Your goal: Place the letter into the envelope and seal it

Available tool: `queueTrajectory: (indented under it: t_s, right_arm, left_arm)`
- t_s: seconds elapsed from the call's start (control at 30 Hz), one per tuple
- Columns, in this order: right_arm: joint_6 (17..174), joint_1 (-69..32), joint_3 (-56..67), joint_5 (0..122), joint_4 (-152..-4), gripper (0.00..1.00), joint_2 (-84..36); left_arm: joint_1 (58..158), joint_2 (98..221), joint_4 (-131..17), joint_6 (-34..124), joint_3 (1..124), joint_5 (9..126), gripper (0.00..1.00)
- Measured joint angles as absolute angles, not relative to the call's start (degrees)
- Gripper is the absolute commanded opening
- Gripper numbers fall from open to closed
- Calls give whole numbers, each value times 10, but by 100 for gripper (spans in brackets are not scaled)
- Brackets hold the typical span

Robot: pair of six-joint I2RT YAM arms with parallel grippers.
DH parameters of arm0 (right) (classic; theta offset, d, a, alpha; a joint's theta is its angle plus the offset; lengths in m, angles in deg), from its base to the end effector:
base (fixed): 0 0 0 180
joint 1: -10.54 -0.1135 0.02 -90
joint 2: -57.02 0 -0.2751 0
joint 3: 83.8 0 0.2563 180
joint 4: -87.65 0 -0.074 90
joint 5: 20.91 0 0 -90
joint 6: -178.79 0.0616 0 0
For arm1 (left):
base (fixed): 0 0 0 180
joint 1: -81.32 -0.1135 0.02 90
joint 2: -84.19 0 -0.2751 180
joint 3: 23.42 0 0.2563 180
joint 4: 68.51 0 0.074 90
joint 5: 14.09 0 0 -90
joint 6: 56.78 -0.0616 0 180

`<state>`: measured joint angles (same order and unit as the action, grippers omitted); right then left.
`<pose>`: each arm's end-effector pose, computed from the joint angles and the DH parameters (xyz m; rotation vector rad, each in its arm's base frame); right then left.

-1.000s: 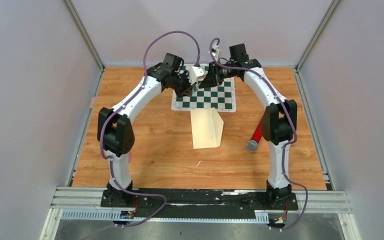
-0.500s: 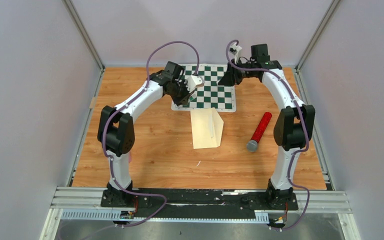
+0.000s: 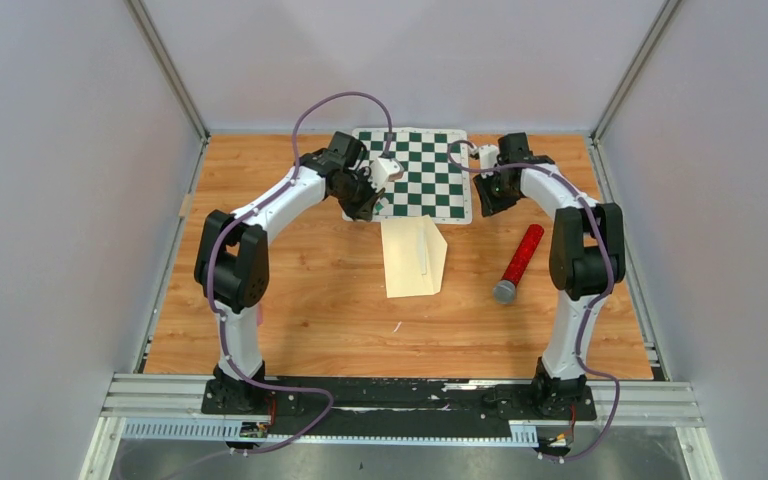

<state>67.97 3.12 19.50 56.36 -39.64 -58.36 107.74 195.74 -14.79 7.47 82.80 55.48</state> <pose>0.4402 0.0710 0.1871 -0.7162 2.5741 0.2262 0.3880 -0.2168 0.2326 1.2438 2.2493 -0.4667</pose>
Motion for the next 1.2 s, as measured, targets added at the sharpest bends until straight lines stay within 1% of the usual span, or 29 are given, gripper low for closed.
queueTrajectory:
  t_s: [0.13, 0.33, 0.47, 0.57, 0.7, 0.77, 0.83, 0.9, 0.93, 1.07, 1.2]
  right_arm:
    - [687, 36, 181, 626, -410, 0, -597]
    - [705, 41, 181, 650, -421, 1, -620]
    - [720, 44, 181, 651, -426, 18, -621]
    - [727, 46, 181, 651, -427, 27, -622]
    - [734, 46, 181, 652, -428, 29, -623]
    - [736, 46, 181, 652, -428, 31, -623]
    - [738, 46, 181, 652, -427, 36, -623]
    - [741, 46, 181, 652, -426, 47, -624]
    - [742, 46, 181, 652, -426, 49, -624]
    - [747, 46, 181, 656, -420, 54, -624]
    - [750, 50, 198, 657, -390, 54, -624]
  left_arm:
    - [1077, 1957, -152, 83, 828, 555, 0]
    - [1077, 1957, -153, 92, 827, 555, 0]
    - [1077, 1957, -153, 96, 827, 555, 0]
    - [1077, 1957, -153, 97, 827, 555, 0]
    - [1077, 1957, -153, 97, 827, 555, 0]
    - [1077, 1957, -153, 97, 827, 555, 0]
    - [1077, 1957, -153, 98, 827, 555, 0]
    - [1077, 1957, -153, 99, 827, 555, 0]
    - [1077, 1957, -153, 100, 828, 555, 0]
    - [1076, 1957, -153, 102, 828, 555, 0]
    - [1074, 1957, -145, 102, 834, 555, 0]
